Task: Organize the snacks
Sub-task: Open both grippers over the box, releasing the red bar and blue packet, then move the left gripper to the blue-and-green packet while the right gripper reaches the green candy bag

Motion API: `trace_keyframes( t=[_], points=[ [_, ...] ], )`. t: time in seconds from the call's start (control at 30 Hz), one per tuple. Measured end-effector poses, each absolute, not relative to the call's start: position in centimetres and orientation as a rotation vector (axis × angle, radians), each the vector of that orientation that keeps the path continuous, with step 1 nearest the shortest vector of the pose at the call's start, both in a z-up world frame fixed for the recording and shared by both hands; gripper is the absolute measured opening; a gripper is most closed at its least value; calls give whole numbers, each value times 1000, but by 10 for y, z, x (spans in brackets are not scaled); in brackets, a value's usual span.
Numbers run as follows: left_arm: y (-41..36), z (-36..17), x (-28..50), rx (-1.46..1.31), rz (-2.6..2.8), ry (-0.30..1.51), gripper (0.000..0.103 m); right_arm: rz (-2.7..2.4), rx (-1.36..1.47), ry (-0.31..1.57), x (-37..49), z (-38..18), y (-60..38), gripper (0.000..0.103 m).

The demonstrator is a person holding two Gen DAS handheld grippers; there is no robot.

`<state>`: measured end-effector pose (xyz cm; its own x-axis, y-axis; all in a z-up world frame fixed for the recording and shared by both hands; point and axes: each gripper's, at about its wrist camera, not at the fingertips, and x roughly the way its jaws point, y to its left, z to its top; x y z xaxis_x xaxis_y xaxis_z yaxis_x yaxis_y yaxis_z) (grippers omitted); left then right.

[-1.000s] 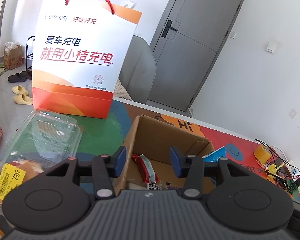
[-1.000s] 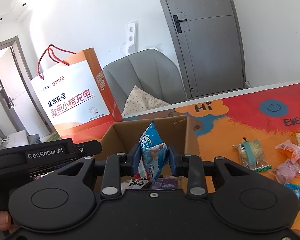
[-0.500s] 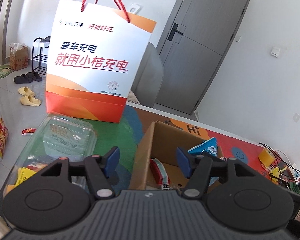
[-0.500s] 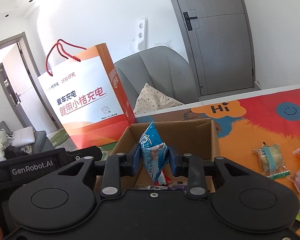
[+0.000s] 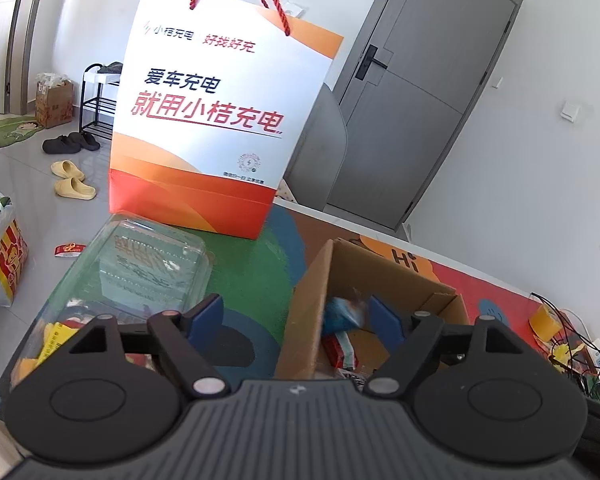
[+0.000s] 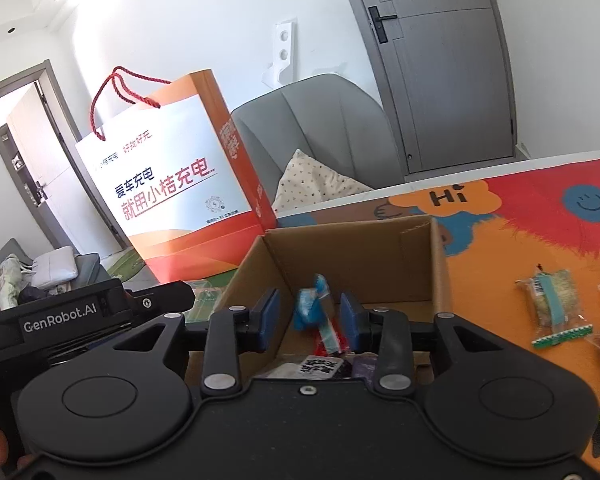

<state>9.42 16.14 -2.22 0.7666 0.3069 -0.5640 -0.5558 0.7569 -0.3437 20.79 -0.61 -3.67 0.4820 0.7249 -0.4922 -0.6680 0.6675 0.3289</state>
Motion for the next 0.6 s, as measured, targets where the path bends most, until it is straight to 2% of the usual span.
trace_keyframes(
  t=[0.17, 0.27, 0.37, 0.6],
  points=[
    [146, -22, 103, -500, 476, 515, 84, 796, 115, 651, 213, -40, -30, 46],
    [135, -22, 107, -485, 470, 517, 85, 795, 143, 655, 216, -41, -46, 47],
    [126, -21, 111, -475, 452, 521, 86, 749, 131, 635, 213, -39, -58, 54],
    [104, -19, 121, -448, 424, 532, 87, 687, 159, 624, 216, -41, -91, 54]
  ],
)
